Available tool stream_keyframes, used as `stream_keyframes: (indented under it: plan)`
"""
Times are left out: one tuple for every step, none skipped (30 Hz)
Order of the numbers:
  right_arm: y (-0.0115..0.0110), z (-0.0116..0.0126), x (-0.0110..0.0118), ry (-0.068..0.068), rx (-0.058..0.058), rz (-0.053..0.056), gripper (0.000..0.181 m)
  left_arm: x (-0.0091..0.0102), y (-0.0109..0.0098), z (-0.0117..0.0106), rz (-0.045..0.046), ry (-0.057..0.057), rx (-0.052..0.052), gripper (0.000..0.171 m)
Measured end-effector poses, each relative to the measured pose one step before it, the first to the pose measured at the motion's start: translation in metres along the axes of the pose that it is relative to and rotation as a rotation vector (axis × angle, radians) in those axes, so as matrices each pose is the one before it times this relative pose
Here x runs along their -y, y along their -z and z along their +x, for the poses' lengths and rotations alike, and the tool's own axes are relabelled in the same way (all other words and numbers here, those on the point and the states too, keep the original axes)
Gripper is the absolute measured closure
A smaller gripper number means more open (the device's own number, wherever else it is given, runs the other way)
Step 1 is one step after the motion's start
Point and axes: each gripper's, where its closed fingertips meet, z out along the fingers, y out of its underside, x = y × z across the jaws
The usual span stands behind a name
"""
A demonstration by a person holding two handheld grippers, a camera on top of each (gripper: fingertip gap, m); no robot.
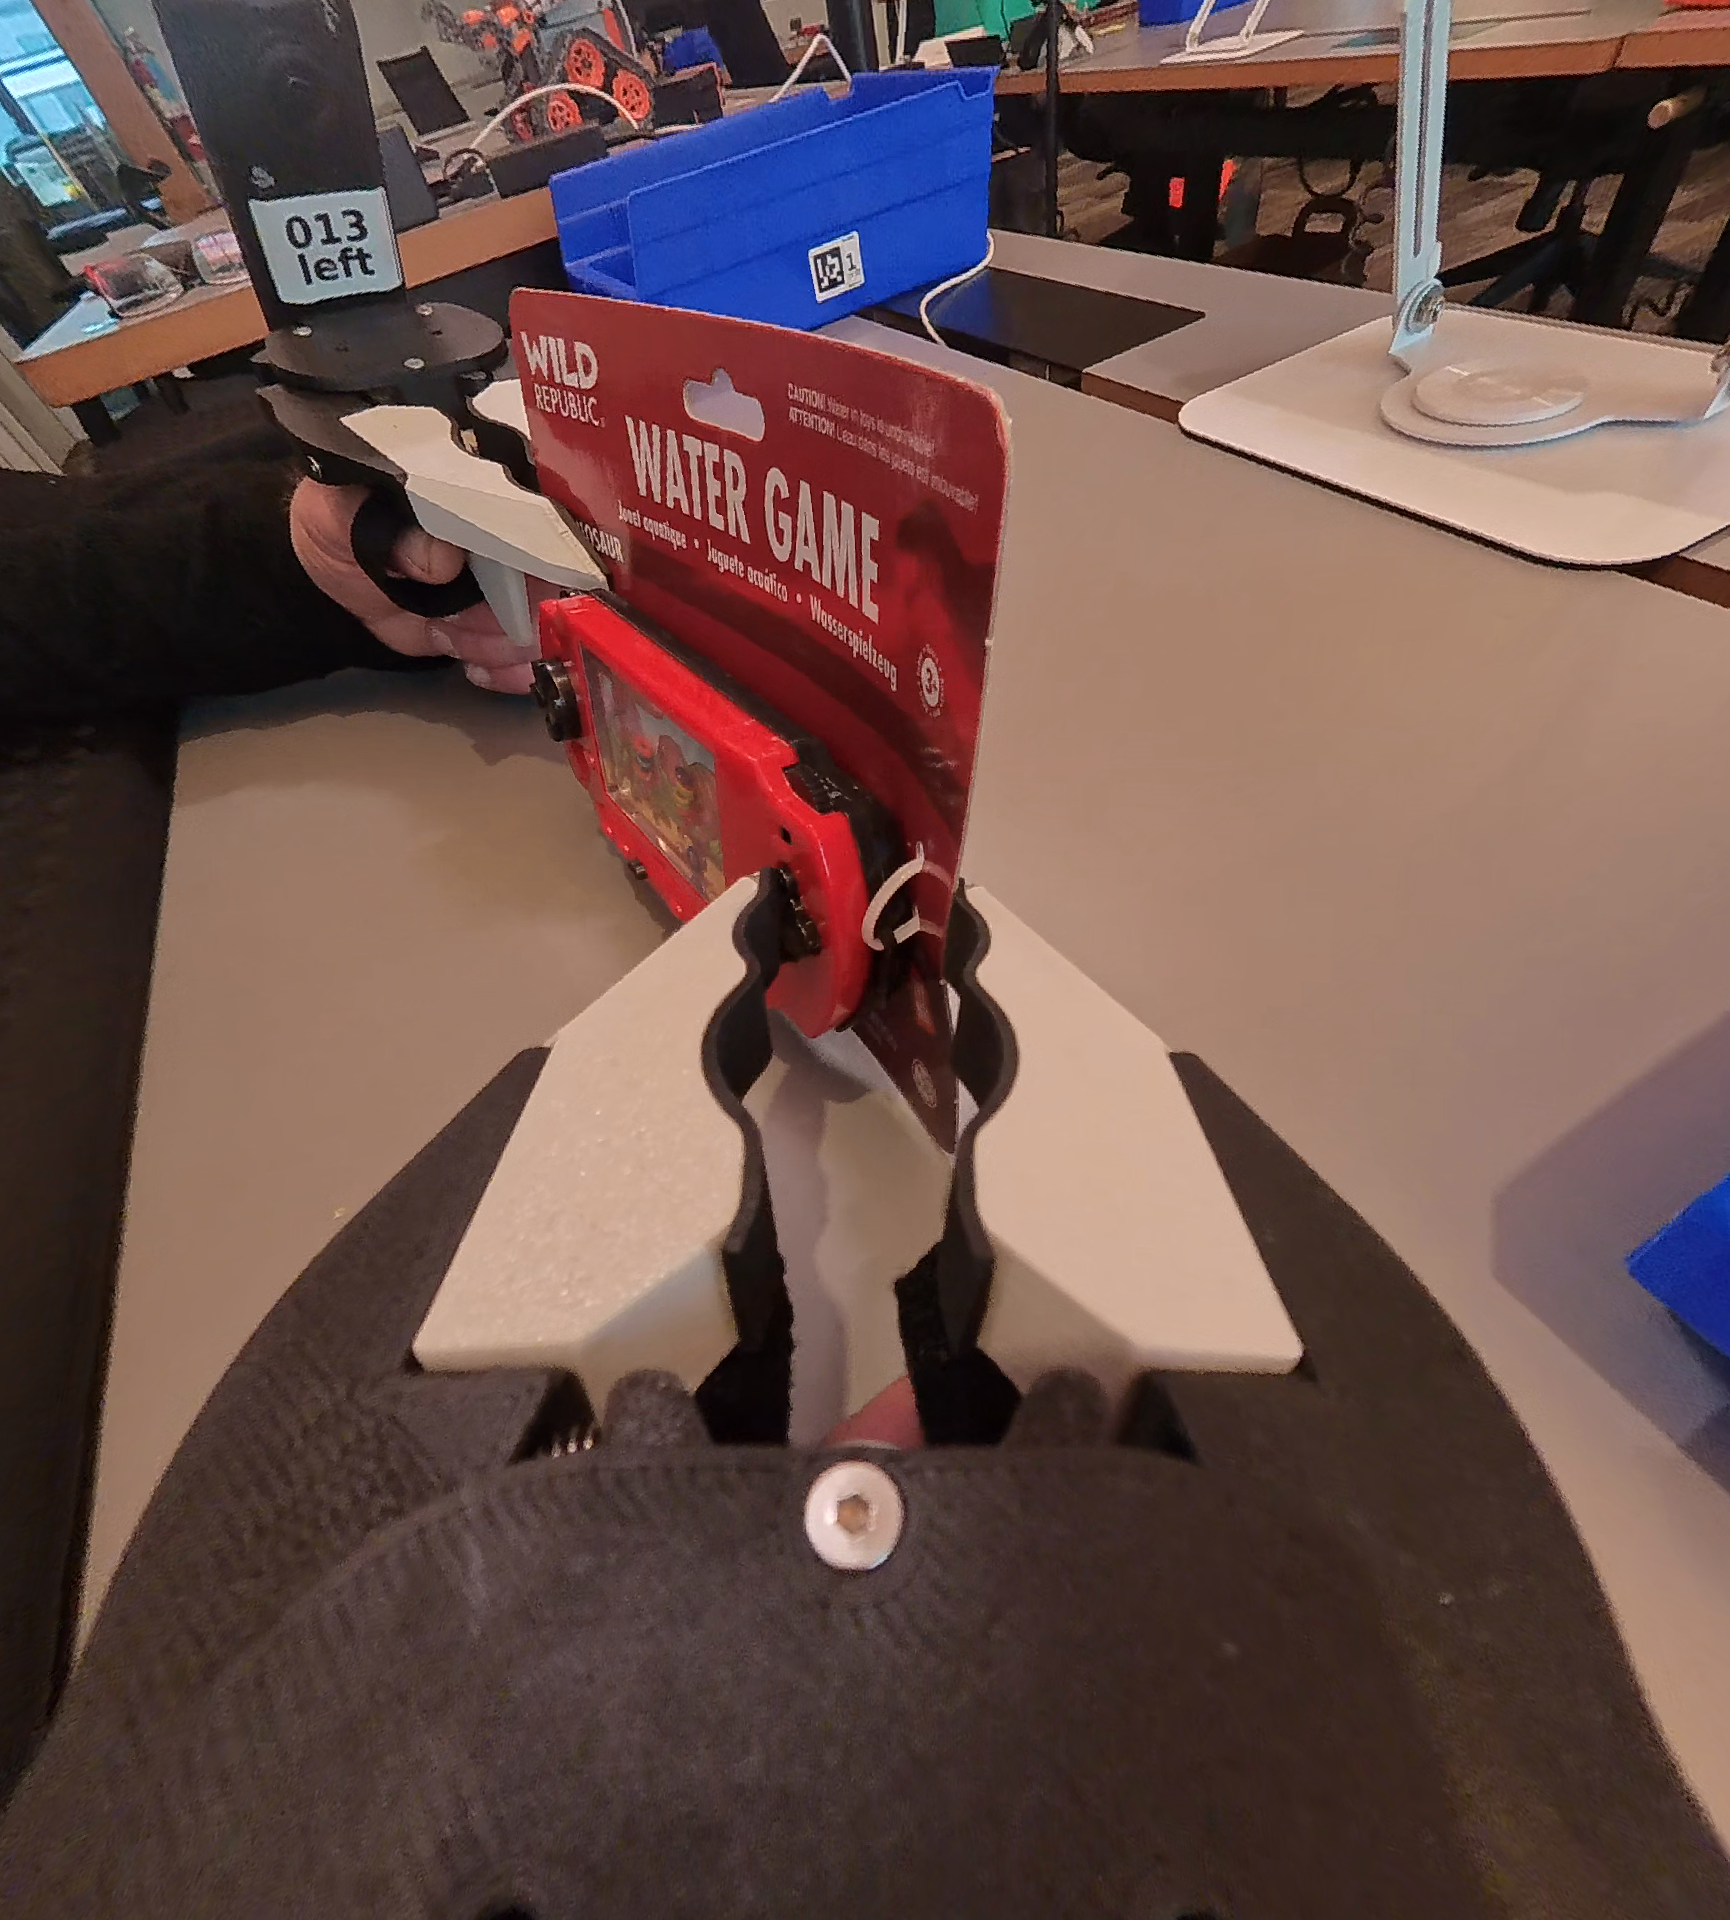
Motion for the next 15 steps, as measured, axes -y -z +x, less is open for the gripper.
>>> stream_keyframes:
  plan:
    - [0.00044,-0.00051,0.00008,-0.0005,0.0025,0.0021,0.152,-0.00002,0.00009,-0.00022,-0.00006,0.0004,0.0013,0.171]
    - [0.00038,-0.00005,0.00040,-0.0050,0.0000,0.0049,0.149,0.00003,0.00010,0.00012,0.00077,-0.0010,0.0004,0.171]
    - [0.00027,-0.00003,-0.00057,-0.0099,0.0016,-0.0021,0.145,0.00009,-0.00017,0.00002,-0.00008,-0.0014,0.0010,0.171]
    - [0.00022,0.00038,-0.00217,0.0026,-0.0026,-0.0131,0.142,0.00004,-0.00083,0.00085,-0.00029,-0.0017,-0.0019,0.171]
    - [0.00029,0.00009,-0.00117,0.0107,-0.0039,-0.0071,0.142,0.00031,-0.00078,0.00078,0.00037,-0.0015,-0.0005,0.171]
    - [0.00043,-0.00045,-0.00012,0.0049,0.0022,-0.0008,0.141,0.00014,-0.00023,0.00039,-0.00011,-0.0033,0.0005,0.171]
    - [0.00067,-0.00014,0.00009,0.0012,0.0021,0.0017,0.141,-0.00002,0.00001,-0.00004,-0.00015,-0.0007,-0.0001,0.171]
    - [0.00076,0.00037,0.00052,0.0030,-0.0028,0.0043,0.141,-0.00004,0.00002,-0.00014,0.00021,0.0015,-0.0003,0.171]
    - [0.00041,-0.00043,0.00006,0.0037,0.0001,0.0010,0.141,0.00001,0.00003,0.00007,0.00028,-0.0006,-0.0003,0.171]
    - [0.00002,-0.00025,-0.00009,0.0026,-0.0006,-0.0008,0.141,0.00003,-0.00002,0.00005,0.00022,0.0001,-0.0003,0.171]
    - [0.00002,-0.00013,-0.00005,0.0002,0.0003,-0.0002,0.141,0.00004,-0.00006,-0.00003,0.00012,0.0005,-0.0001,0.171]
    - [0.00030,-0.00028,0.00004,-0.0004,0.0019,0.0002,0.142,0.00000,0.00000,0.00005,-0.00003,0.0003,-0.0002,0.171]
    - [0.00021,-0.00031,-0.00011,0.0010,0.0014,-0.0001,0.142,0.00002,-0.00001,0.00007,0.00018,-0.0001,-0.0005,0.171]
    - [0.00026,-0.00024,-0.00007,0.0010,0.0009,-0.0004,0.143,0.00001,0.00003,0.00019,0.00027,0.0002,-0.0007,0.171]
    - [0.00021,-0.00027,-0.00012,0.0006,0.0010,-0.0001,0.143,0.00001,0.00000,0.00016,0.00007,0.0006,-0.0008,0.171]
